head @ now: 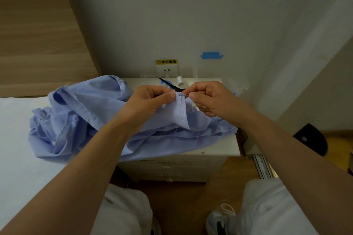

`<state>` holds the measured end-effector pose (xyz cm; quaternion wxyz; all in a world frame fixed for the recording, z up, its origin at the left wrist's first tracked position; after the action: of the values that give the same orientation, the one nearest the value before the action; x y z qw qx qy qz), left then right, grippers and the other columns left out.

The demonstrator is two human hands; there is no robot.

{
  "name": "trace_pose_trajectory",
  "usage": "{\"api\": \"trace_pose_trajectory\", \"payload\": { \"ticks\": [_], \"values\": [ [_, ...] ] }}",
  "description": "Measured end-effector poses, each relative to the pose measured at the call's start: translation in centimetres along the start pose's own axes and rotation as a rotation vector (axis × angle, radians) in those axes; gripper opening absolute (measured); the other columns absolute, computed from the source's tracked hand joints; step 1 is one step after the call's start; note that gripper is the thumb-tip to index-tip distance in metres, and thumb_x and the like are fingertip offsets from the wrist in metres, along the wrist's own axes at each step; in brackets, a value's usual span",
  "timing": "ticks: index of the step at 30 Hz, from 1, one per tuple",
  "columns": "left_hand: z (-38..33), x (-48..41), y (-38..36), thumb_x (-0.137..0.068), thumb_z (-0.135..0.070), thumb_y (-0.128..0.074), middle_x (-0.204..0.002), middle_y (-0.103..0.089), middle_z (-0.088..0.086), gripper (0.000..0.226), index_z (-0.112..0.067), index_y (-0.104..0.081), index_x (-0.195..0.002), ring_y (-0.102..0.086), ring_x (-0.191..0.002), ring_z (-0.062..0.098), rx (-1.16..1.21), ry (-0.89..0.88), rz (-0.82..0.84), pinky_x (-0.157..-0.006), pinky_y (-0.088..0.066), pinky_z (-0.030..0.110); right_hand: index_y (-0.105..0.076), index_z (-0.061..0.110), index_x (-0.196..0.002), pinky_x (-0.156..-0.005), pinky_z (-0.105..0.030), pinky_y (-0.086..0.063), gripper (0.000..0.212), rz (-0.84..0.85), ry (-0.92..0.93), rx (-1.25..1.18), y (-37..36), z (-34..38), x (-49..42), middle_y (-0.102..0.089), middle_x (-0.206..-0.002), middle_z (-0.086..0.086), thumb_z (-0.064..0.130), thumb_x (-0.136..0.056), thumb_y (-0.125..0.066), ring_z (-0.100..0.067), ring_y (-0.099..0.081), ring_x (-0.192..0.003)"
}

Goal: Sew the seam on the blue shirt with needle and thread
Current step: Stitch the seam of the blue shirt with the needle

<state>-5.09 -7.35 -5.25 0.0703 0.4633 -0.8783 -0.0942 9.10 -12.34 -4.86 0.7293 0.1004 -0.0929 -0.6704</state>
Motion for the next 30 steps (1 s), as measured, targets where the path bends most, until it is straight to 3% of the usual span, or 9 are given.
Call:
{"api": "trace_pose_trajectory", "payload": {
  "ticks": [6,11,14,17,19,23,27,30],
  "values": [
    [0.3,-0.1,-0.4,-0.088,-0.024,-0.059,-0.083,-0.074,-0.001,0.016,-0.022,-0.074,-0.083,-0.065,-0.080,0.009,0.048,0.033,0.078,-0.074,-0.051,0.021,-0.056,0.010,-0.096,-0.042,-0.019,-0.026,0.013,0.038,0.027,-0.030,-0.6,-0.1,0.1,-0.032,-0.055,-0.001,0.007,-0.101,-0.044,-0.006,-0.028,-0.045],
    [0.9,-0.2,-0.4,-0.074,-0.035,-0.062,-0.095,-0.073,0.010,0.027,-0.017,-0.073,-0.090,-0.064,-0.091,0.024,0.068,0.071,0.068,-0.087,-0.051,0.035,-0.053,0.011,-0.092,-0.042,-0.016,-0.027,0.012,0.042,0.043,-0.050,-0.8,0.1,0.1,-0.036,-0.051,0.006,0.008,-0.101,-0.046,-0.005,-0.029,-0.044],
    [0.9,-0.3,-0.1,-0.074,-0.036,-0.063,-0.089,-0.072,0.011,0.025,-0.016,-0.074,-0.084,-0.063,-0.084,0.022,0.095,0.092,0.021,-0.080,-0.051,0.033,-0.055,0.009,-0.094,-0.041,-0.018,-0.026,0.011,0.009,0.051,-0.037,-0.5,0.2,-0.1,-0.036,-0.051,0.004,0.010,-0.100,-0.047,-0.005,-0.029,-0.043],
    [0.9,-0.3,-0.3,-0.088,-0.022,-0.059,-0.080,-0.073,0.005,0.016,-0.013,-0.072,-0.084,-0.065,-0.075,0.014,0.111,0.083,0.008,-0.072,-0.053,0.024,-0.054,0.011,-0.094,-0.040,-0.013,-0.028,0.011,0.001,0.056,-0.060,-0.8,0.1,-0.1,-0.039,-0.046,0.011,0.010,-0.101,-0.046,-0.001,-0.031,-0.039],
    [0.8,-0.3,-0.4,-0.090,-0.016,-0.057,-0.075,-0.073,-0.001,0.019,-0.016,-0.073,-0.080,-0.066,-0.069,0.007,0.138,0.077,0.009,-0.065,-0.054,0.017,-0.054,0.011,-0.094,-0.040,-0.013,-0.028,0.009,0.003,0.056,-0.069,-0.9,0.1,-0.2,-0.039,-0.045,0.011,0.012,-0.100,-0.047,-0.002,-0.030,-0.039],
    [0.9,-0.5,-0.1,-0.089,-0.018,-0.059,-0.072,-0.072,-0.003,0.029,-0.023,-0.076,-0.066,-0.064,-0.067,0.005,0.160,0.097,-0.018,-0.063,-0.053,0.017,-0.054,0.014,-0.090,-0.041,-0.014,-0.028,0.009,-0.060,0.035,-0.010,0.0,-0.1,-0.5,-0.037,-0.050,0.004,0.020,-0.097,-0.054,-0.003,-0.030,-0.040],
    [1.6,-0.6,-0.9,-0.090,-0.018,-0.058,-0.088,-0.072,0.009,0.016,-0.010,-0.072,-0.088,-0.064,-0.081,0.016,0.197,0.150,0.023,-0.073,-0.054,0.023,-0.053,0.017,-0.086,-0.042,-0.013,-0.031,0.013,-0.072,0.048,0.019,-0.9,0.0,-0.6,-0.043,-0.047,0.011,0.019,-0.099,-0.052,-0.001,-0.035,-0.041],
    [1.8,-0.8,-0.7,-0.084,-0.023,-0.062,-0.092,-0.071,0.014,0.020,-0.007,-0.072,-0.091,-0.064,-0.083,0.019,0.227,0.159,-0.008,-0.076,-0.054,0.025,-0.054,0.017,-0.088,-0.042,-0.015,-0.031,0.013,-0.058,0.009,-0.037,-1.1,0.0,-0.7,-0.043,-0.053,0.009,0.019,-0.100,-0.049,-0.002,-0.035,-0.044]
  ]
}}
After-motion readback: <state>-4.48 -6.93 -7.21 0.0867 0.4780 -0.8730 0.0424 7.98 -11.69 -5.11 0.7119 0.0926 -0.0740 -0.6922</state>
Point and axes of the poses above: each hand's wrist, its own x-axis away from the middle knuckle, its own y-axis out of the back of the hand, z = x × y, the point moved 7 cm from there along -x, towards the middle knuckle
